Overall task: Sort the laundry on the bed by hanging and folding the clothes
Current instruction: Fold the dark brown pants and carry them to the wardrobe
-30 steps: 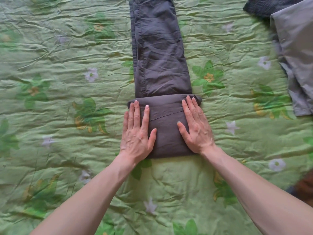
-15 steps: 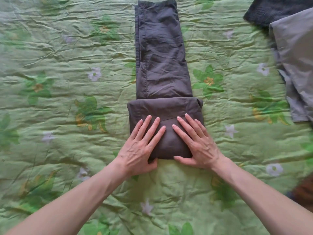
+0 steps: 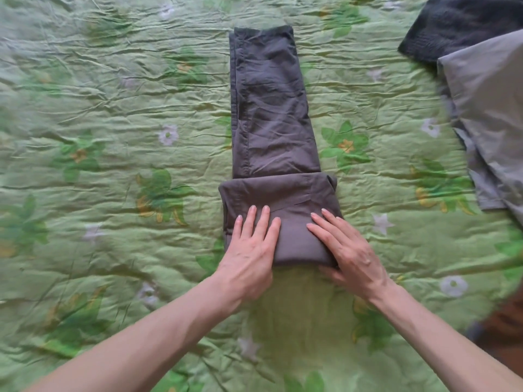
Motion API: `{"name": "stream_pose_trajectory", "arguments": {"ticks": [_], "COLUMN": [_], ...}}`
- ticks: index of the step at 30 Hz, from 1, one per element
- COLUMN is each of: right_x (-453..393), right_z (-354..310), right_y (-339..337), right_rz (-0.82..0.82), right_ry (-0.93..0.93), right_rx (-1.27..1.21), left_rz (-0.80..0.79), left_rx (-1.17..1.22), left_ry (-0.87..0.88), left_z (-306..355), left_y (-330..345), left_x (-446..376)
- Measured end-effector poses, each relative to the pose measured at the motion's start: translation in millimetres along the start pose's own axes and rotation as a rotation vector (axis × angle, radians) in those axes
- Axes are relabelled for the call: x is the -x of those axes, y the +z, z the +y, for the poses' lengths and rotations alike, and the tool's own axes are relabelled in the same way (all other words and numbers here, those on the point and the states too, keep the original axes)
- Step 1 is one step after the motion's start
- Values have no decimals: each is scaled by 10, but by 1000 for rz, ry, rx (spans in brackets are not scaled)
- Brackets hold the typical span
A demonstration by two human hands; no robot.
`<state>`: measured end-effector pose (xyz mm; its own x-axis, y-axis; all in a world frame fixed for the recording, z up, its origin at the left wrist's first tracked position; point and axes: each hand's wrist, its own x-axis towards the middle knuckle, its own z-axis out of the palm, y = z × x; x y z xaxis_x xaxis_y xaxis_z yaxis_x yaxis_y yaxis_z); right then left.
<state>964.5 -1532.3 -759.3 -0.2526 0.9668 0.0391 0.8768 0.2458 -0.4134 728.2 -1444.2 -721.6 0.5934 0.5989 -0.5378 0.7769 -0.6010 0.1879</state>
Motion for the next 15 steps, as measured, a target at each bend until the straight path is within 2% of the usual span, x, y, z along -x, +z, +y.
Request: {"name": "stream_pose_trajectory", "arguments": {"ticks": [6,9,12,15], "right_x": [341,510,605,599], "right_z": [-188,-312,-385,-400], "right_y": [-276,-415,-514,-511], "right_rz": [90,140,236,368], "right_ry": [-9,35,166,373], "right_rx": [-157,-235,-379,-586], "left_rz": [-200,-336,-398,-340], "left_rx": [270,344,520,853], "left_ry": [178,214,237,153], "left_z": [12,12,-44,-254], "left_y": [-473,-620,-677,-680], "left_x": [289,440,507,481]}}
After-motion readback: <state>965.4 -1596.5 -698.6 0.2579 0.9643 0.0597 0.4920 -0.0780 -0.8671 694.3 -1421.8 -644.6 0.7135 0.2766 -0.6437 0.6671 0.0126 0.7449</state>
